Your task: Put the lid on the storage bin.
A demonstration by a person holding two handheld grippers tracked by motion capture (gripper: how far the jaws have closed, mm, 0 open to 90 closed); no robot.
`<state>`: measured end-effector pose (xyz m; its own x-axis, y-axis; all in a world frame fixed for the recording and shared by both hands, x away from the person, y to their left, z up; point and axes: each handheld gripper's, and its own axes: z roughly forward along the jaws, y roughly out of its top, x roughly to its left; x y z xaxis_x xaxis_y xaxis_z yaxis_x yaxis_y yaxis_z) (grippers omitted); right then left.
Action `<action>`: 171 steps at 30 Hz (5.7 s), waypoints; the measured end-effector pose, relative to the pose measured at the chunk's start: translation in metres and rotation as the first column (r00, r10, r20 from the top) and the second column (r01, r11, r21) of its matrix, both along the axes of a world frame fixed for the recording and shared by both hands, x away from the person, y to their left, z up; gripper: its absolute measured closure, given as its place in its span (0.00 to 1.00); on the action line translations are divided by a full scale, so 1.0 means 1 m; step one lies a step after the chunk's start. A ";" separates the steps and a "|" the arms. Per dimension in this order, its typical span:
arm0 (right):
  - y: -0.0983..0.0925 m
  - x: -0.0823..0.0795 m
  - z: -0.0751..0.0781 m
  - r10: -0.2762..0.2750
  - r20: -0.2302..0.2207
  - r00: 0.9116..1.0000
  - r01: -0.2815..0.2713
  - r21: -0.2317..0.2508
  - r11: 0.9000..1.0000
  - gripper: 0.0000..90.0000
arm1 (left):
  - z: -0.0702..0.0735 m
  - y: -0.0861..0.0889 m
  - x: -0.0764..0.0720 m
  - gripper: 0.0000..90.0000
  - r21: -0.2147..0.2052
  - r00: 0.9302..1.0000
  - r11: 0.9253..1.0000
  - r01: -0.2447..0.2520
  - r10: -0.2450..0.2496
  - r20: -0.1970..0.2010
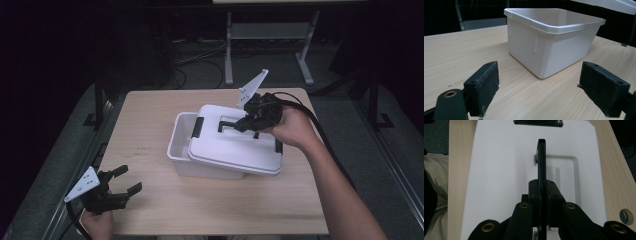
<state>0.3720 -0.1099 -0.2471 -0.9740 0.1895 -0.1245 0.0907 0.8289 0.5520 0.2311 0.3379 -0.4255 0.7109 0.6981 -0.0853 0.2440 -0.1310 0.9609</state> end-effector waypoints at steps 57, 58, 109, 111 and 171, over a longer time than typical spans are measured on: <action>0.073 0.048 -0.024 0.073 -0.032 0.997 -0.073 -0.012 0.997 0.94 | -0.001 0.005 -0.001 0.17 -0.031 1.000 1.000 -0.006 0.006 0.004; 0.074 0.048 -0.025 0.073 -0.033 0.997 -0.073 -0.011 0.997 0.94 | -0.001 0.005 -0.001 0.17 -0.030 1.000 1.000 -0.006 0.006 0.004; 0.067 0.045 -0.036 0.065 -0.088 0.994 -0.062 0.036 0.997 0.80 | 0.000 0.004 0.001 0.17 -0.031 1.000 1.000 -0.006 0.006 0.002; 0.065 0.043 -0.033 0.063 -0.092 0.994 -0.059 0.045 0.997 0.79 | 0.000 0.004 0.001 0.17 -0.030 1.000 1.000 -0.004 0.004 0.005; -0.015 0.015 -0.015 -0.135 -0.070 0.988 0.141 0.083 0.987 0.33 | -0.003 0.003 0.001 0.17 -0.015 1.000 1.000 -0.002 0.002 -0.007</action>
<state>0.3874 -0.1244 -0.2618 -0.9432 0.3298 -0.0397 0.2383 0.7551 0.6108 0.2322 0.3405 -0.4281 0.7086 0.6984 -0.1011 0.2514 -0.1160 0.9609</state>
